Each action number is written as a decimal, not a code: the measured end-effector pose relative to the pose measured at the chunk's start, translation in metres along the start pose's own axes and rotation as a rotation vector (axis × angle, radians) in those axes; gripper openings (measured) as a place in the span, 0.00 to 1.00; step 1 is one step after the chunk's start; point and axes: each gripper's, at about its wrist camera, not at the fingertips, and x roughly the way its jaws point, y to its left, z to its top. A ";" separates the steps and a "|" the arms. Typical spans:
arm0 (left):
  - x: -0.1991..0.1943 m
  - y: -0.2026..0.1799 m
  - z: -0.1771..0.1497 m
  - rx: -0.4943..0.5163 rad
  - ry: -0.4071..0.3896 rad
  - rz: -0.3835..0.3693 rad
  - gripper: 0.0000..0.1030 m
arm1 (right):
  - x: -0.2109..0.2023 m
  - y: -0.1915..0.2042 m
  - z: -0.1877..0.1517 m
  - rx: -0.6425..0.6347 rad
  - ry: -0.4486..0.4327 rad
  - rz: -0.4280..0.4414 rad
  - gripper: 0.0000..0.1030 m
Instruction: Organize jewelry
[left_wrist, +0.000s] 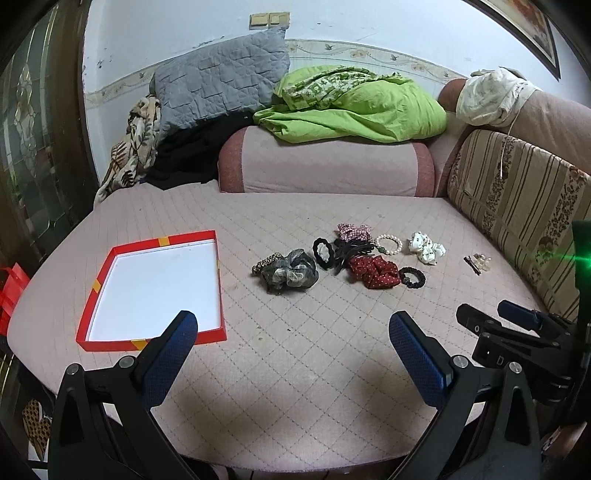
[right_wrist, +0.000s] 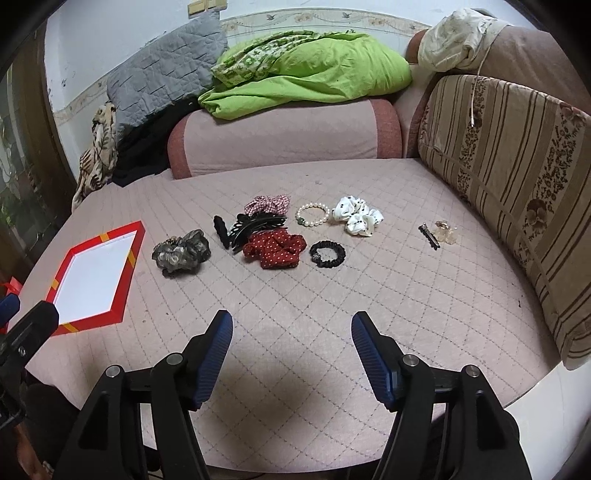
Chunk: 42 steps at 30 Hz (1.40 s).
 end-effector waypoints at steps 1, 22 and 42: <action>0.002 -0.001 -0.001 0.006 0.002 0.001 1.00 | 0.001 -0.001 0.000 0.002 0.001 -0.001 0.70; 0.105 0.055 0.004 -0.156 0.208 -0.010 1.00 | 0.083 -0.025 -0.005 0.081 0.162 -0.007 0.70; 0.260 0.065 0.034 -0.359 0.417 -0.199 0.93 | 0.188 -0.028 0.057 0.150 0.188 0.152 0.70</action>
